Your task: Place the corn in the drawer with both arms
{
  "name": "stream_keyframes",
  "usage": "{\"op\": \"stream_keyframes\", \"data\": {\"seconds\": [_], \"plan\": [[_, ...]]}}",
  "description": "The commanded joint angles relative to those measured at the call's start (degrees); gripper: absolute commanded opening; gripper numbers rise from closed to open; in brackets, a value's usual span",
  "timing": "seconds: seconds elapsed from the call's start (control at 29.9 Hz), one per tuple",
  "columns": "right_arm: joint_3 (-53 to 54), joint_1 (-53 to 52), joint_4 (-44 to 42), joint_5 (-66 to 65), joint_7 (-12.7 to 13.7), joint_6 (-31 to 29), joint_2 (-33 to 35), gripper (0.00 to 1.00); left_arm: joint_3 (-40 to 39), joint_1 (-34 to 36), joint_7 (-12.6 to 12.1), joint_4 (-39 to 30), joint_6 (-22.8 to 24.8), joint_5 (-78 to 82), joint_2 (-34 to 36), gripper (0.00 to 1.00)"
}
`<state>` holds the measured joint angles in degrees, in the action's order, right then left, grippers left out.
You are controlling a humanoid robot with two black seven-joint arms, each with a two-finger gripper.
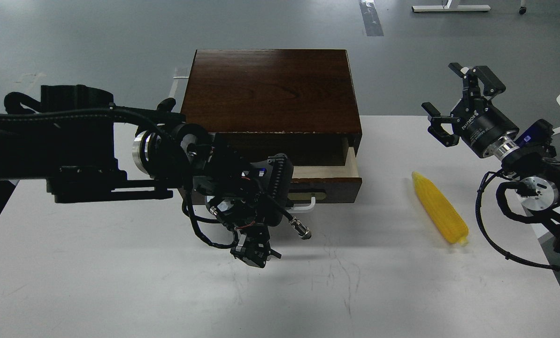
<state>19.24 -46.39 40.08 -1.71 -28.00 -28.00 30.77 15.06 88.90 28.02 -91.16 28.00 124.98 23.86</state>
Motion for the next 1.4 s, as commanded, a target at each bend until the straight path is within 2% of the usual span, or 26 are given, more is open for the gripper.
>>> {"op": "stream_keyframes", "data": {"seconds": [0.0, 0.13, 0.3, 0.47, 0.5, 0.6, 0.67, 0.77, 0.83, 0.97, 1.04, 1.24, 1.3, 1.37], "plan": [[0.0, 0.1, 0.0, 0.0, 0.0, 0.0, 0.0, 1.0, -0.3, 1.6, 0.0, -0.3, 0.0, 0.0, 1.2, 0.98], [0.1, 0.0, 0.2, 0.0, 0.0, 0.0, 0.1, 1.0, -1.0, 3.4, 0.0, -3.1, 0.0, 0.0, 4.2, 0.98], [-0.1, 0.0, 0.3, 0.0, 0.0, 0.0, 0.7, 1.0, -6.9, 6.1, 0.0, -7.1, 0.0, -3.2, 9.8, 0.98], [-0.5, 0.1, 0.4, 0.0, 0.0, 0.0, 1.7, 1.0, -18.3, 6.1, 0.0, -7.8, 0.0, -23.9, 17.9, 0.98], [-0.5, 0.1, 0.4, 0.0, 0.0, 0.0, 1.7, 1.0, -18.3, 6.1, 0.0, -7.8, 0.0, -24.0, 17.9, 0.98], [-0.8, 0.2, 0.5, 0.0, 0.0, 0.0, 1.8, 1.0, -20.8, 5.0, 0.0, -1.7, 0.0, -36.7, 20.8, 0.98], [-0.9, 0.9, 0.5, 0.0, 0.0, 0.0, 2.1, 1.0, -21.4, 1.3, 0.0, 2.2, 0.0, -46.6, 23.0, 0.98], [-0.9, 1.1, 0.6, 0.0, 0.0, 0.0, 2.2, 1.0, -21.5, -2.5, 0.0, 4.5, 0.0, -57.3, 24.6, 0.98], [-1.0, 1.4, 0.7, 0.0, 0.0, 0.0, 2.3, 1.0, -21.5, -8.4, 0.0, 7.2, 0.0, -74.9, 26.4, 0.98], [-1.0, 1.6, 1.2, -0.1, 0.0, 0.0, 3.9, 1.0, -21.6, -15.1, 0.0, 11.7, -0.1, -92.6, 26.7, 0.98], [-1.2, 1.7, 2.9, -0.1, 0.0, 0.0, 5.8, 1.0, -21.7, -18.7, 0.0, 17.0, -0.8, -104.0, 26.6, 0.98], [-3.6, 0.6, 8.3, -3.5, 0.0, 0.0, 12.9, 1.0, -22.2, -24.1, 0.0, 30.9, -0.5, -119.1, 24.0, 0.98], [-3.8, 0.2, 10.1, -9.1, 0.0, 0.0, 16.6, 1.0, -23.3, -28.1, 0.0, 36.4, 0.0, -124.1, 22.6, 0.98], [-3.9, -1.1, 11.6, -14.6, 0.0, 0.0, 19.1, 1.0, -25.2, -31.2, 0.0, 38.8, 0.0, -125.8, 21.9, 0.98]]}}
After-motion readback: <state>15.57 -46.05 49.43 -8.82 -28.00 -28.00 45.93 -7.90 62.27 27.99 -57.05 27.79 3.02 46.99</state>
